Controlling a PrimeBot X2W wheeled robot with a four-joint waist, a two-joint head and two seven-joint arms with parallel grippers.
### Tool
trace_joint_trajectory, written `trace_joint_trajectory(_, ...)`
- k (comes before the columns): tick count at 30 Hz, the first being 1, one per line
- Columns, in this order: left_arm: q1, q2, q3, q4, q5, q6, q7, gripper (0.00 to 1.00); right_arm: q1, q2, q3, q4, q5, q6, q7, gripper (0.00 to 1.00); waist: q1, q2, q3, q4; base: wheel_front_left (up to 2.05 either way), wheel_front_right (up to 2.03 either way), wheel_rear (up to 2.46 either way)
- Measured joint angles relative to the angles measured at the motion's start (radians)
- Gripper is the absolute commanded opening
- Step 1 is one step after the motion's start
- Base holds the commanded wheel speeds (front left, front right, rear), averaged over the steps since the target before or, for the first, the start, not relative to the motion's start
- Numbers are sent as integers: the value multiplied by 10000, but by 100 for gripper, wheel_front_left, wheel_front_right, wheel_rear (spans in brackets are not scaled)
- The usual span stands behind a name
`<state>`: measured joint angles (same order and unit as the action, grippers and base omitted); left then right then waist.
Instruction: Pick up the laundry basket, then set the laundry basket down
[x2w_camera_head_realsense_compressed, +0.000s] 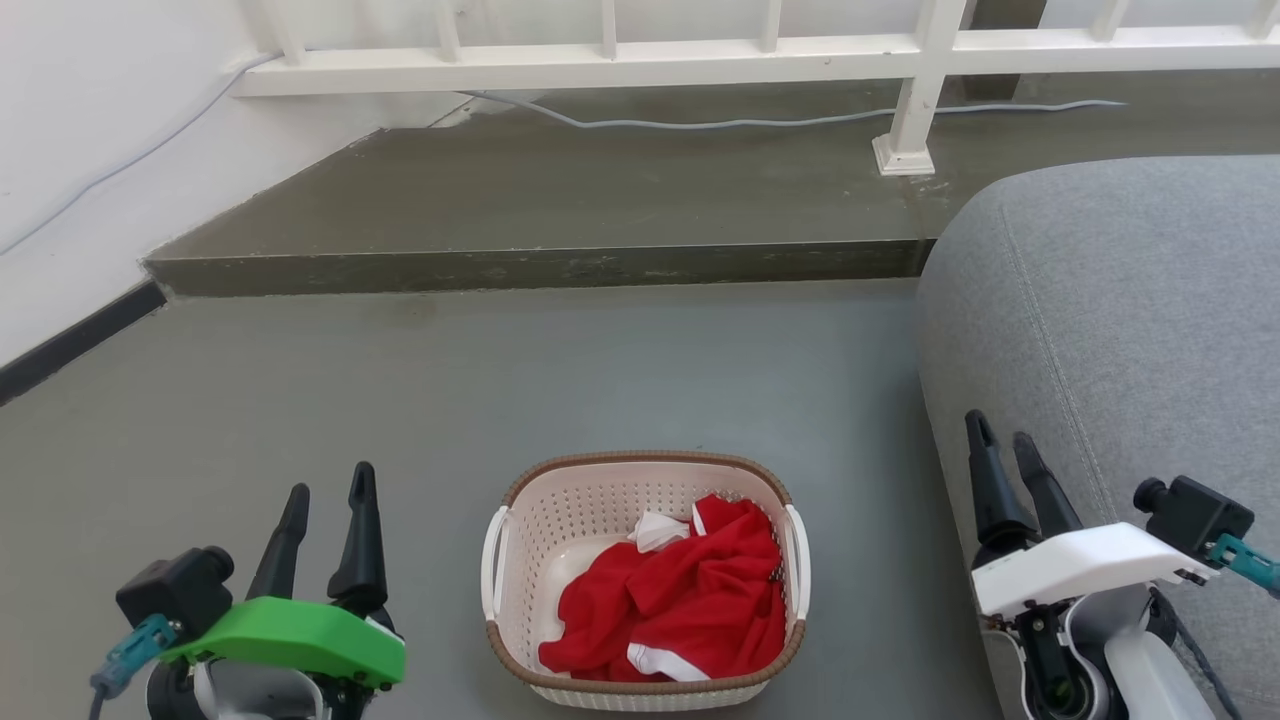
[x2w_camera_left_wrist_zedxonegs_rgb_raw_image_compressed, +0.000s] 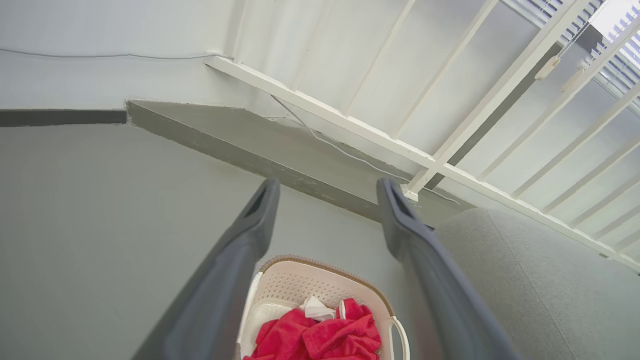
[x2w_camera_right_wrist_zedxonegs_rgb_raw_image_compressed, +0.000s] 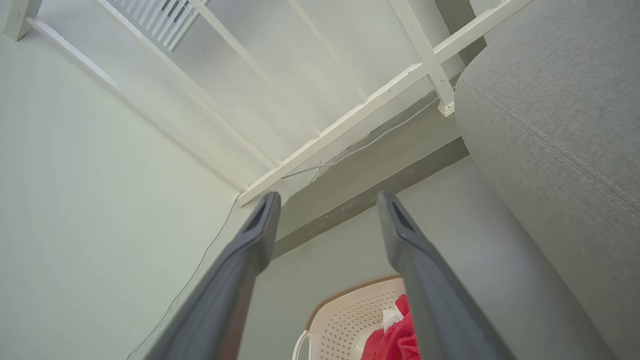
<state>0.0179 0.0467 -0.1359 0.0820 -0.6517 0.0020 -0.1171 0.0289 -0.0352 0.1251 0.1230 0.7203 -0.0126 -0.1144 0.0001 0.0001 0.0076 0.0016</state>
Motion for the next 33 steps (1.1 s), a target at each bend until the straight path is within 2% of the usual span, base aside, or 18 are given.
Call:
trace_joint_trajectory(16,136,0,-431,-614,2454,437,-520,100,12,-13,502,-637,-2113,-502,-499,100,0,0,38,-12,0,0,0)
trace_joint_trajectory(33,284,2,-740,-1057,4633,848,-1020,100,46,-48,892,-1204,-4301,-872,-1018,100,0,0,102,-24,0,0,0)
